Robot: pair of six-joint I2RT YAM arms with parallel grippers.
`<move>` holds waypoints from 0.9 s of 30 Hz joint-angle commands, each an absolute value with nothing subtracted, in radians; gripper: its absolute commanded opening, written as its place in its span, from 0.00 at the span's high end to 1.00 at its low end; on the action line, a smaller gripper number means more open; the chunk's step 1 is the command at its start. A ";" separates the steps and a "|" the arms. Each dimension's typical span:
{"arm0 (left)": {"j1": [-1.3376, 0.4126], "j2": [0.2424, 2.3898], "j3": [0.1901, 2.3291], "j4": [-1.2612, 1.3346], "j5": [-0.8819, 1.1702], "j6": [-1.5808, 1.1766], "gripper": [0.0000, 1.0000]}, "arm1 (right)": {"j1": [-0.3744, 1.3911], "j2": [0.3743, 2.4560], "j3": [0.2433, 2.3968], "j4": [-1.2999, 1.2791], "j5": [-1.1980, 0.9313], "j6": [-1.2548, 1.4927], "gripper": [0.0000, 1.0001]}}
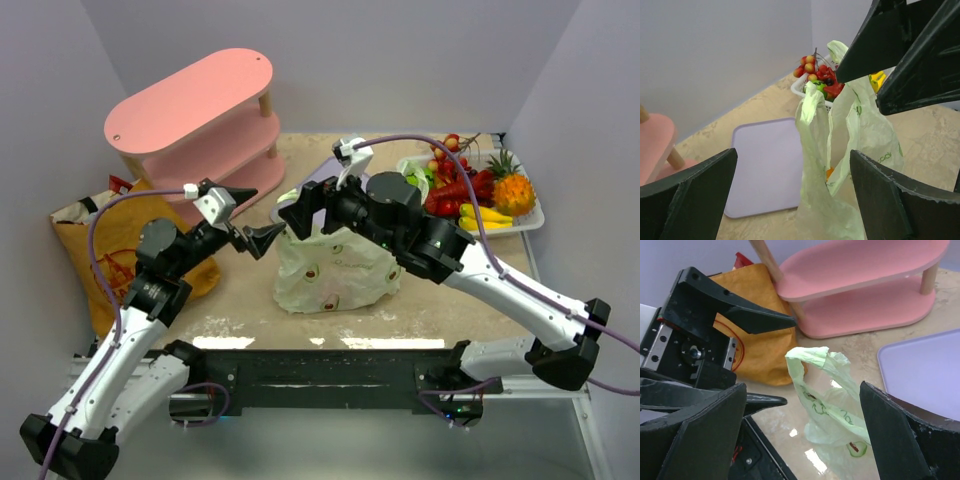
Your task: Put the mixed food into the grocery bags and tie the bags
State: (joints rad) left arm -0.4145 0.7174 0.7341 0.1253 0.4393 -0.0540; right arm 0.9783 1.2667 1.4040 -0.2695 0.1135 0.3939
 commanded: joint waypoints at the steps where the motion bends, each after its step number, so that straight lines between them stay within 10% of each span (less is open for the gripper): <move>1: -0.347 0.753 0.801 0.147 0.641 -0.005 0.00 | 1.037 1.330 1.508 -0.233 0.320 0.414 0.02; 17: -0.342 0.750 0.759 0.133 0.732 -0.005 0.00 | 1.155 1.537 1.655 -0.348 0.696 0.365 0.06; 27: -0.342 0.756 0.744 0.161 0.745 -0.005 0.00 | 1.152 1.548 1.641 -0.284 0.743 0.259 0.67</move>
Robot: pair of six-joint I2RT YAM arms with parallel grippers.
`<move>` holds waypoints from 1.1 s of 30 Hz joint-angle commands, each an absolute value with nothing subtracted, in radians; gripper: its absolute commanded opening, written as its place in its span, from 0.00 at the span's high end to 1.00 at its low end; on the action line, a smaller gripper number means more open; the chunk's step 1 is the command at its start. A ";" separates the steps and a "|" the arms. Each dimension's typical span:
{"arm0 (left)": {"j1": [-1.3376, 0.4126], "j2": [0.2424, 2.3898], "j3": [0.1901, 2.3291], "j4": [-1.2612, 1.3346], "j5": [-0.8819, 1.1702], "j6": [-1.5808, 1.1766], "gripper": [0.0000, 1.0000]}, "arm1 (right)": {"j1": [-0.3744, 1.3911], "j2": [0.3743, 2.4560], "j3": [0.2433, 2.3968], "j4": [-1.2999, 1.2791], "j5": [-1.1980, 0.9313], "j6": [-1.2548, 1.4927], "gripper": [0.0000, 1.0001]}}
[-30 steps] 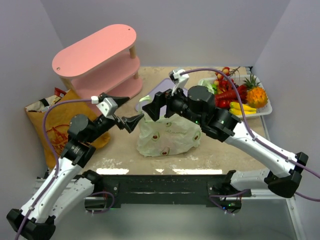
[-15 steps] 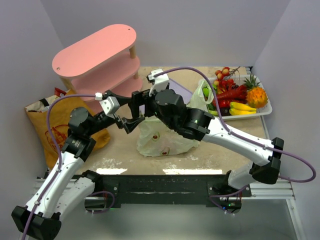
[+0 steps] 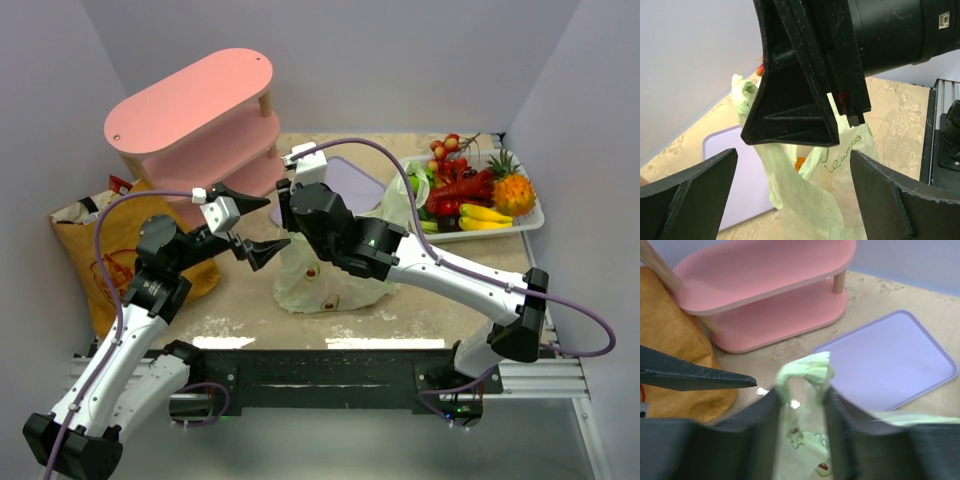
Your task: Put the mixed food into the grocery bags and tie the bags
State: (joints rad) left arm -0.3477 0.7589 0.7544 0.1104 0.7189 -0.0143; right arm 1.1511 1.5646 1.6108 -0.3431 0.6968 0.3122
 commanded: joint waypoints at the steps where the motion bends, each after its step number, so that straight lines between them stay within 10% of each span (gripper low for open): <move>1: -0.342 0.759 0.741 0.167 0.749 -0.011 0.00 | 1.151 1.543 1.632 -0.275 0.729 0.240 0.73; 8: -0.342 0.784 0.715 0.375 0.730 -0.178 0.00 | 1.005 1.405 1.480 -0.157 0.274 0.206 1.00; 17: -0.348 0.988 0.679 0.819 0.923 -0.454 0.01 | 0.799 1.312 1.410 -0.135 -0.351 0.152 1.00; 33: -0.428 1.161 0.706 0.948 0.876 -0.466 0.09 | 0.746 1.345 1.404 -0.133 -0.483 0.186 1.00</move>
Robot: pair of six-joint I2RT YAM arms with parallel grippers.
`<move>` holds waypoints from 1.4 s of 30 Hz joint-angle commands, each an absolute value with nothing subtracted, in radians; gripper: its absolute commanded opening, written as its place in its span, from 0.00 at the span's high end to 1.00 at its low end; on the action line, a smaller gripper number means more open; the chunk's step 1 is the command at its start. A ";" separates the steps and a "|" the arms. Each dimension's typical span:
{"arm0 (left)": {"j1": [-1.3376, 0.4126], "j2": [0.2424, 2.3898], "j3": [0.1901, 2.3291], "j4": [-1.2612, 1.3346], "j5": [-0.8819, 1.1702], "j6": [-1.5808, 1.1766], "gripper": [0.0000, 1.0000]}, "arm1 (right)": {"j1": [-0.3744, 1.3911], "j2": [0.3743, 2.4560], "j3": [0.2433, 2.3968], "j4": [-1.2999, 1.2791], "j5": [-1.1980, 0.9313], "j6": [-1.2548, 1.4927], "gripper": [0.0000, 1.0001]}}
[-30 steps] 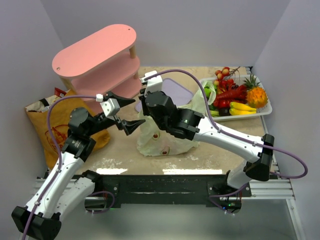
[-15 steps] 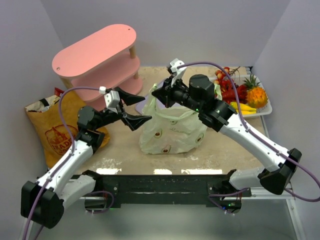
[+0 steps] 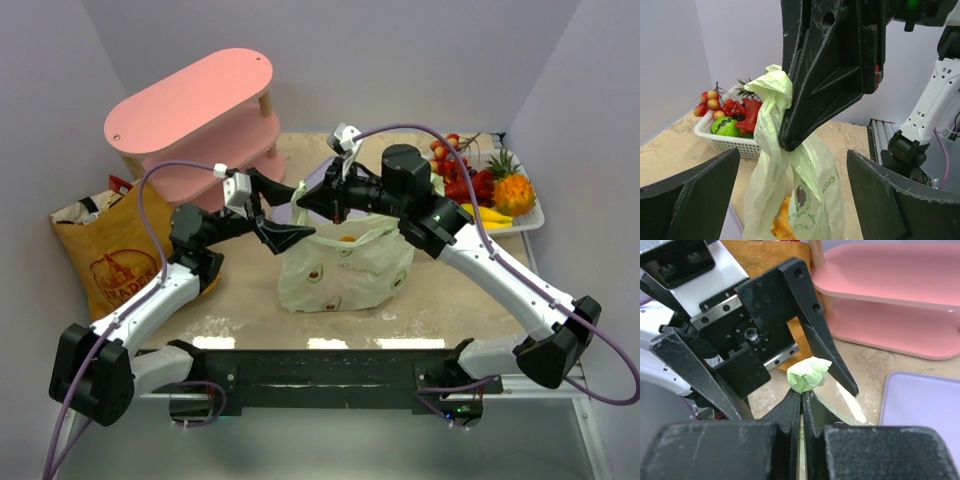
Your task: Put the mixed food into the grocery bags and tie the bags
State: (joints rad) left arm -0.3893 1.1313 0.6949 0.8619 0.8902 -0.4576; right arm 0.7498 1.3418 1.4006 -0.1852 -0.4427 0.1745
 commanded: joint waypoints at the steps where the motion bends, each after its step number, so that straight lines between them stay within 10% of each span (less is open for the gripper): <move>1: -0.437 1.176 0.704 0.945 0.877 -0.465 0.14 | 0.746 1.345 1.405 -0.129 -0.483 0.187 1.00; 6: -0.471 1.187 0.676 0.936 0.842 -0.462 0.50 | 0.746 1.347 1.419 -0.153 -0.445 0.196 1.00; 7: -0.471 1.177 0.678 0.916 0.832 -0.463 0.75 | 0.746 1.345 1.431 -0.181 -0.436 0.196 0.89; 9: -0.471 1.149 0.702 0.778 0.750 -0.433 0.97 | 0.744 1.327 1.443 -0.219 -0.382 0.192 0.67; 10: -0.471 1.114 0.715 0.712 0.712 -0.420 1.00 | 0.738 1.318 1.460 -0.266 -0.344 0.192 0.40; 13: -0.471 1.069 0.794 0.453 0.628 -0.341 1.00 | 0.668 1.296 1.505 -0.369 -0.204 0.198 0.07; 16: -0.469 1.081 0.873 0.266 0.653 -0.261 1.00 | 0.525 1.319 1.528 -0.428 -0.201 0.189 0.01; 25: -0.469 1.060 0.835 0.210 0.644 -0.160 1.00 | 0.197 1.266 1.408 -0.405 -0.250 0.345 0.01; 42: -0.471 1.016 0.788 0.221 0.658 -0.129 1.00 | 0.181 1.058 1.109 -0.203 -0.251 0.741 0.03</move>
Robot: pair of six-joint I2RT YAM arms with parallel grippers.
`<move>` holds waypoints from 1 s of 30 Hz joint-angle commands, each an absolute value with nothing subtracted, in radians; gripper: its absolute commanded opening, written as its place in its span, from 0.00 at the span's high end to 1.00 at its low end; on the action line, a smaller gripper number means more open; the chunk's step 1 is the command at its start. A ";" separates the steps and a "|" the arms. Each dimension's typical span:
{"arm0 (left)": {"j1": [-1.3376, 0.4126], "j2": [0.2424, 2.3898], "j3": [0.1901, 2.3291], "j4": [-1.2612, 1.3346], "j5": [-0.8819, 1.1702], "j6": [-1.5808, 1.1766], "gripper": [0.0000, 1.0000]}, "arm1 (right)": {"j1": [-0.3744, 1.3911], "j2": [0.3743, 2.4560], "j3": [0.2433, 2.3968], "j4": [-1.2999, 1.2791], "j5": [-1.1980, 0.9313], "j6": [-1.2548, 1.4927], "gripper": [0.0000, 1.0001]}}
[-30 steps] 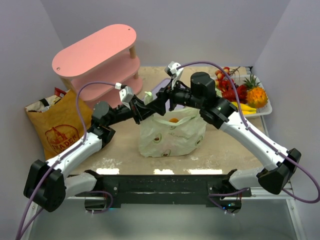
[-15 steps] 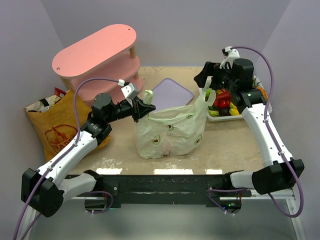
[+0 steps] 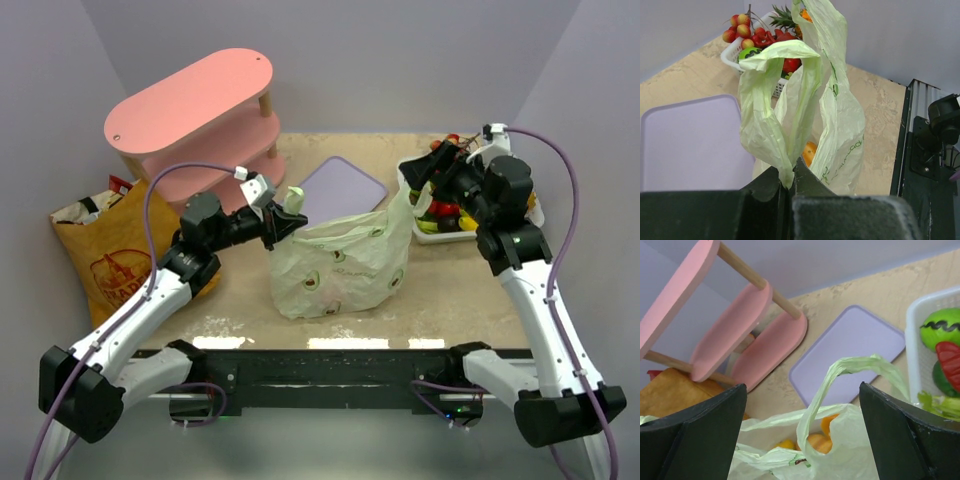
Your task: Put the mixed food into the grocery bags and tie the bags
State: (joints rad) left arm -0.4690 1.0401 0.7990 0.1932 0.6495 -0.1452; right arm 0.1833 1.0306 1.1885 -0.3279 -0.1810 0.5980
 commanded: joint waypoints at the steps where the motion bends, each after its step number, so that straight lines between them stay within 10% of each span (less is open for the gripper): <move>1: -0.471 1.015 0.787 0.225 0.664 -0.129 1.00 | 0.181 1.066 1.103 -0.192 -0.255 0.752 0.03; 30: -0.479 1.026 0.775 0.166 0.666 -0.069 1.00 | 0.040 1.396 1.258 0.192 -0.250 0.804 0.08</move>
